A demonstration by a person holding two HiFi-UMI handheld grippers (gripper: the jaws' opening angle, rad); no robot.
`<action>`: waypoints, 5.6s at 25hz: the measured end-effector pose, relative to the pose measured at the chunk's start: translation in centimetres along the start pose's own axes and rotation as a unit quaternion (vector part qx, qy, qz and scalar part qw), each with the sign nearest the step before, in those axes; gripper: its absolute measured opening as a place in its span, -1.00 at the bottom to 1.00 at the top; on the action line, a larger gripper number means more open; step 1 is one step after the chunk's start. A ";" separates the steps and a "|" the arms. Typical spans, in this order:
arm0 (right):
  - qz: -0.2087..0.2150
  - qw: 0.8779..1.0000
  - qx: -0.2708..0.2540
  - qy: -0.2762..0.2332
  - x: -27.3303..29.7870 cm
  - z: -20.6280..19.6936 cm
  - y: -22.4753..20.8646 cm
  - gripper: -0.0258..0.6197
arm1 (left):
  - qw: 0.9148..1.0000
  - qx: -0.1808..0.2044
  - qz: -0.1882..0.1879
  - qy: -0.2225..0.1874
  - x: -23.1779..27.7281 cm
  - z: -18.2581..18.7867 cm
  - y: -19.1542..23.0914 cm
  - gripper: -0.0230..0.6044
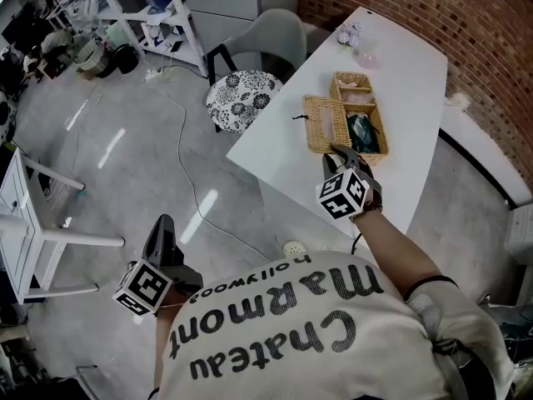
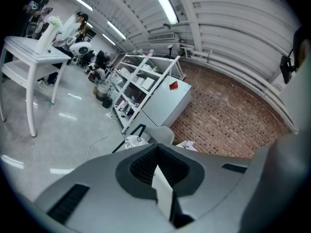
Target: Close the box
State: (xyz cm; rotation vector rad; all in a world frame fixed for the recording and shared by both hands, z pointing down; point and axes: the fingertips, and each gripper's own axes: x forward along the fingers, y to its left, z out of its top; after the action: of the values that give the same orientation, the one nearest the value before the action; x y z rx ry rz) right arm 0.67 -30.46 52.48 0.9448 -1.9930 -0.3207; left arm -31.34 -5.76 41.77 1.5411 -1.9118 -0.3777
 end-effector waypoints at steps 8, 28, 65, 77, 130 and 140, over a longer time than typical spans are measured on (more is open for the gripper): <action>0.031 0.995 0.095 -0.008 -1.2 0.3 -1.5 -0.65 | 1.000 0.006 -0.004 0.005 0.8 -0.1 -0.8 -0.92; 0.081 0.947 0.310 -0.040 -3.5 -0.4 -4.9 -0.68 | 1.000 0.009 -0.018 0.011 1.9 -0.1 -2.6 -0.92; 0.084 0.859 0.496 -0.096 -5.4 -4.8 -9.6 -0.80 | 0.999 0.013 -0.042 0.020 4.6 -0.7 -5.1 -0.92; 0.073 0.833 0.541 -0.087 -5.0 -6.8 -10.6 -0.81 | 0.999 0.015 -0.046 0.026 5.6 -0.7 -5.1 -0.92; 0.071 0.675 0.732 -0.058 -2.6 -12.6 -9.9 -0.68 | 0.998 0.010 -0.046 0.040 6.3 -1.8 -5.3 -0.92; 0.079 0.660 0.745 -0.054 -2.5 -13.1 -9.8 -0.67 | 0.998 0.010 -0.042 0.036 6.0 -1.8 -5.8 -0.92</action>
State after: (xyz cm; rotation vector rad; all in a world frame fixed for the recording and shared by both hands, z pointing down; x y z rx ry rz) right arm 16.92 -33.56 53.22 1.6254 -2.1721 1.6842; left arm -26.37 -12.69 41.44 1.6292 -1.8045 -0.3359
